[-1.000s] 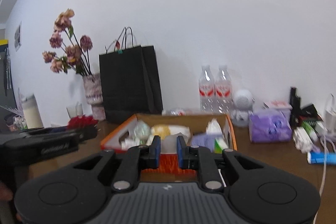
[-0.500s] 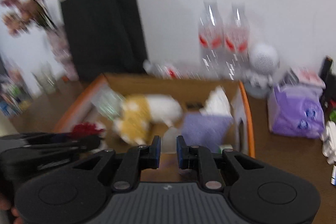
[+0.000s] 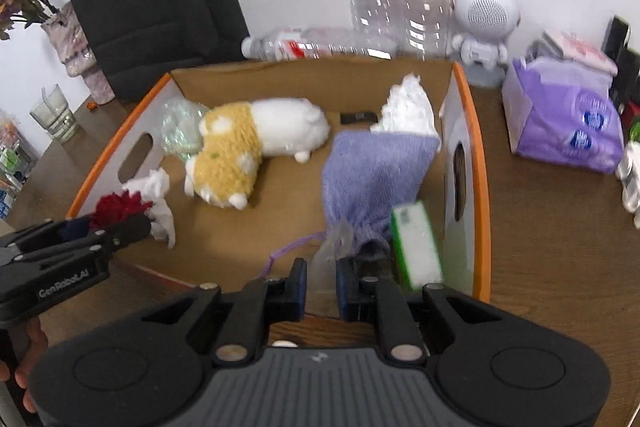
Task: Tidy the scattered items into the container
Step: 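Open both grippers inside the box to release rose and cup, then withdraw both open grippers from the box back over the table, then grasp the small white round cap with left gripper while right grasps white wipes pack, then carry the white cap and white wipes pack up over the box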
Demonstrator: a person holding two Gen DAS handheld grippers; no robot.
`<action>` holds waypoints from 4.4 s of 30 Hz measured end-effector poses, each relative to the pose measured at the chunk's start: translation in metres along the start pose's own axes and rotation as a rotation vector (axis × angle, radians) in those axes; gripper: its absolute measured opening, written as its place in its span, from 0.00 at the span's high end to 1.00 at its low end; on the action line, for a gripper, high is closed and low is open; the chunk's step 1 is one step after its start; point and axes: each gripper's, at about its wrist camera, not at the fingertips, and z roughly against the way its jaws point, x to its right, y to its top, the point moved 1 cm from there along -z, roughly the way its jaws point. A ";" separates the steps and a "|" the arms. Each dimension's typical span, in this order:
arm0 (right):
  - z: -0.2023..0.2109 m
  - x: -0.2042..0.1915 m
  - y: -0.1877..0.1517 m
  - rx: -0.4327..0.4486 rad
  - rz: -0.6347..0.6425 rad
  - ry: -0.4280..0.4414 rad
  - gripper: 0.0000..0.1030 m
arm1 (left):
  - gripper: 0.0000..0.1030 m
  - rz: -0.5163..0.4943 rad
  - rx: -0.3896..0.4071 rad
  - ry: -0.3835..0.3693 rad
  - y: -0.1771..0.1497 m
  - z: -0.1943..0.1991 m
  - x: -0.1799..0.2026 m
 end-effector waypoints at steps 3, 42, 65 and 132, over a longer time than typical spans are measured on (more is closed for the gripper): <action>0.005 -0.004 0.017 0.025 -0.022 0.024 0.86 | 0.57 0.021 -0.018 -0.031 0.015 0.002 0.003; 0.057 -0.019 0.056 -0.110 -0.094 -0.073 0.15 | 0.00 0.037 -0.234 0.087 0.098 0.049 -0.001; 0.130 -0.037 -0.157 0.407 -0.002 0.029 0.14 | 0.00 -0.060 0.359 0.148 -0.108 0.174 0.037; 0.057 0.072 -0.165 0.425 0.226 0.112 0.06 | 0.73 -0.155 0.091 -0.104 -0.116 0.032 0.094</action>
